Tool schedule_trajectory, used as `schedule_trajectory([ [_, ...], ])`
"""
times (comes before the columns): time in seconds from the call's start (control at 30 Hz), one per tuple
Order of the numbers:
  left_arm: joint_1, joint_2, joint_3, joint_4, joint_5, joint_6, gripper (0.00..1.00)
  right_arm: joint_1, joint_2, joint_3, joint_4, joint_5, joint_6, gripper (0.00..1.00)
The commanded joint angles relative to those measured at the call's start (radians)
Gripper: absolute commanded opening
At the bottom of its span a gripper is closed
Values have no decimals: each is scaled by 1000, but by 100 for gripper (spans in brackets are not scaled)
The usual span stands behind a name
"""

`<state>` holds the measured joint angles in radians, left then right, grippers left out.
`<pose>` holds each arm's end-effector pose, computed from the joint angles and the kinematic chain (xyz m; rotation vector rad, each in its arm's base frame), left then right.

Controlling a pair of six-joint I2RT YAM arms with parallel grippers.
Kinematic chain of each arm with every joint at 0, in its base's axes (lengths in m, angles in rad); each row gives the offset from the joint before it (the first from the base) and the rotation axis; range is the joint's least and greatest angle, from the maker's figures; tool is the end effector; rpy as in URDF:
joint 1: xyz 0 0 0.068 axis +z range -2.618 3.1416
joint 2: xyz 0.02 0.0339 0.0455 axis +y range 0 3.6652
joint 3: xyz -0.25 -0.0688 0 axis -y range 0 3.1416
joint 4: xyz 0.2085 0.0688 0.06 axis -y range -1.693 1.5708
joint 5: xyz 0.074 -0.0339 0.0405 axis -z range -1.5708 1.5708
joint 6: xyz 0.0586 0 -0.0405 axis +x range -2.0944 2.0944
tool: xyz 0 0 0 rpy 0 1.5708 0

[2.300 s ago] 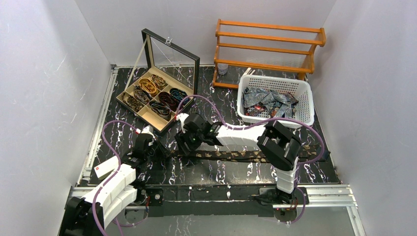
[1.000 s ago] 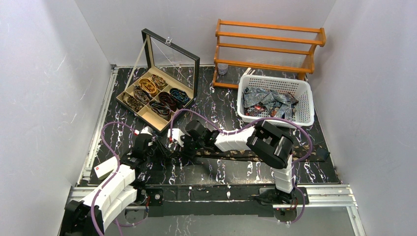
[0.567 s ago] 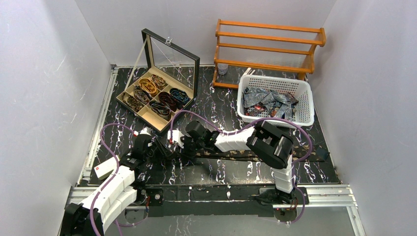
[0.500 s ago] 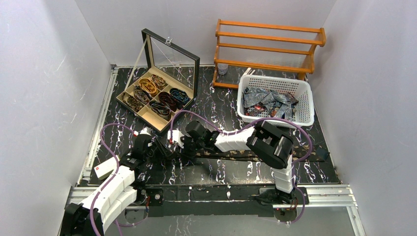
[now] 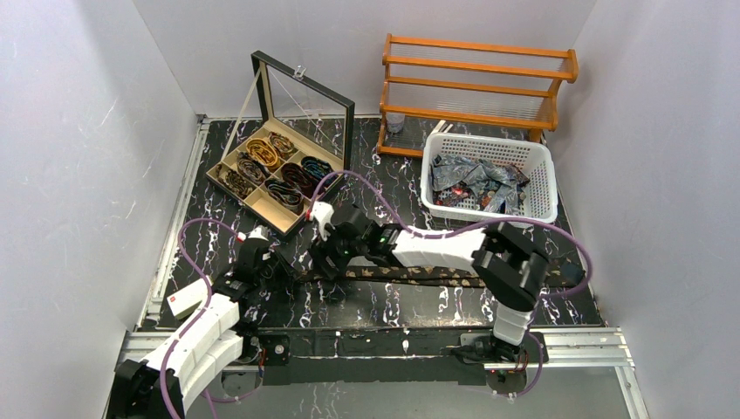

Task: Roll the ties
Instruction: Flatten out the tie at the center of the board, then roll the tie at the center of the board.

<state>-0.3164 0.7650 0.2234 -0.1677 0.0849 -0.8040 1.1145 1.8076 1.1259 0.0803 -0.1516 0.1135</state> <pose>0.1407 -0.0513 0.1443 -0.5274 2.3121 -0.6643 0.1626 0.3514 0.1971 -1.1819 1.9696 0.8388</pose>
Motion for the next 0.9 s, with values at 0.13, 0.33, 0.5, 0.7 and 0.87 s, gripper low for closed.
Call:
schedule_trajectory([
  [0.13, -1, 11, 67, -33, -8, 21, 0, -8, -51, 15, -95, 16, 601, 36],
  [0.33, 0, 26, 78, -42, 0, 34, 0, -8, 43, 72, -106, -11, 665, 18],
  [0.5, 0, 28, 80, -42, 1, 34, 0, -8, 105, 167, -275, 51, 671, 13],
  [0.7, 0, 28, 83, -43, 1, 35, 0, -10, 124, 167, -307, 89, 677, 10],
  [0.87, 0, 26, 80, -43, -1, 35, 0, -10, 124, 172, -328, 128, 666, 9],
])
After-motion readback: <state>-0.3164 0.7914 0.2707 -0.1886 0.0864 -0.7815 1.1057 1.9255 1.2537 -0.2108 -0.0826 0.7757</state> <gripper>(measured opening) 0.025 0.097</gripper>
